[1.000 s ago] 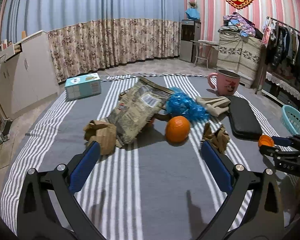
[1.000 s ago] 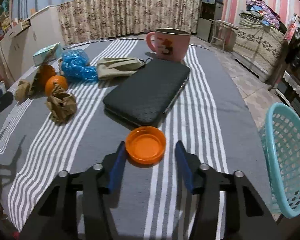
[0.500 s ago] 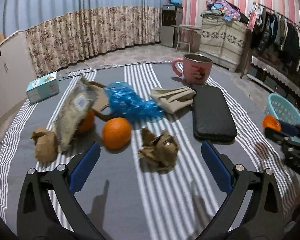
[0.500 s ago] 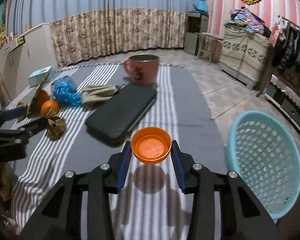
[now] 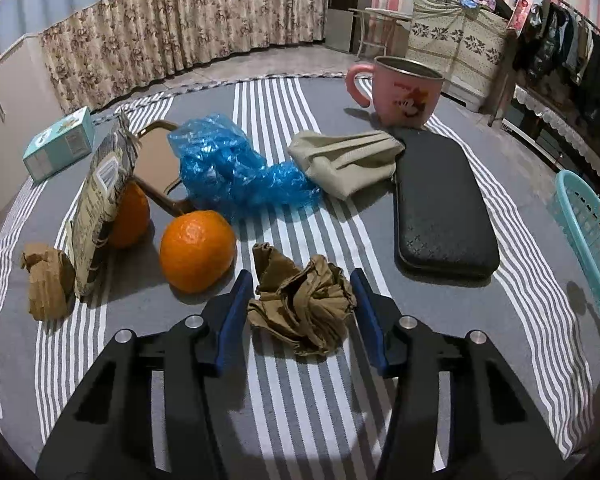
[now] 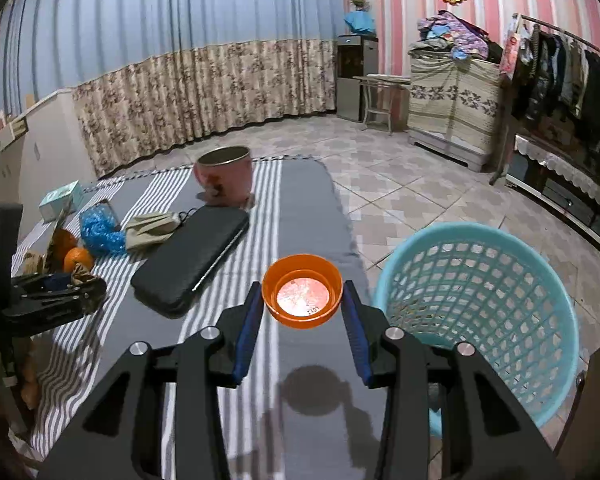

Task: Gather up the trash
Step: 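Carry the orange lid and brown paper over the blue basket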

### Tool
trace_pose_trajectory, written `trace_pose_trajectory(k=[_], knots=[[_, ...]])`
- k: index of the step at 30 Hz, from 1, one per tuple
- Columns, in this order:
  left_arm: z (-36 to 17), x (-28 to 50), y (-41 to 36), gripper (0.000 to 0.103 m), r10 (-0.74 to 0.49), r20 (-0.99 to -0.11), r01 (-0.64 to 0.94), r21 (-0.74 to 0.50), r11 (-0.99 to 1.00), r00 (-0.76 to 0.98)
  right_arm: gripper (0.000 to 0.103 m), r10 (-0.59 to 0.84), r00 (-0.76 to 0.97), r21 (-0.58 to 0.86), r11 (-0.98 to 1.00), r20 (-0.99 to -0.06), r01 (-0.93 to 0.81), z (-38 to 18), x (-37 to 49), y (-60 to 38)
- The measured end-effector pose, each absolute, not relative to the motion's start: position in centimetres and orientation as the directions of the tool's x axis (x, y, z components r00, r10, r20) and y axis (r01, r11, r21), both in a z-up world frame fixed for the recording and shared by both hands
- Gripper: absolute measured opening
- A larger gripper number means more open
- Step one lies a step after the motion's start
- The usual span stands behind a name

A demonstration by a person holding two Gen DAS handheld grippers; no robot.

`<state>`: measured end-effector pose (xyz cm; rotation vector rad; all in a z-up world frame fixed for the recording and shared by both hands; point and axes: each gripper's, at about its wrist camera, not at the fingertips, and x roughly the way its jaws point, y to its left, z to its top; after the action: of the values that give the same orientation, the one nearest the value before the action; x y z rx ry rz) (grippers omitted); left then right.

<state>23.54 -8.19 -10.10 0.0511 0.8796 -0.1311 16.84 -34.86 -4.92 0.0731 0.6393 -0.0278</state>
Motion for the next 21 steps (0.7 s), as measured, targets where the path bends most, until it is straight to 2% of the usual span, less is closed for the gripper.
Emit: trace_pose_trajectory(k=[5, 11, 21], knots=[[-8.6, 22.4, -8.8, 0.048, -0.084, -0.717, 0.140, 0.020, 0.990, 0.692, 0.040, -0.022, 0.818, 0.085, 0.993, -0.575, 0.087, -4.4, 16.2, -36.9], [-4.9, 20.1, -11.8, 0.048, -0.125, -0.605, 0.198, 0.056, 0.979, 0.786, 0.040, -0.069, 0.825, 0.090, 0.985, -0.561, 0.144, -4.2, 15.2, -40.1], [-1.1, 18.9, -21.2, 0.048, -0.287, -0.498, 0.360, 0.054, 0.931, 0.818, 0.040, -0.151, 0.834, 0.105, 0.965, -0.531, 0.242, -3.7, 13.1, -45.9]])
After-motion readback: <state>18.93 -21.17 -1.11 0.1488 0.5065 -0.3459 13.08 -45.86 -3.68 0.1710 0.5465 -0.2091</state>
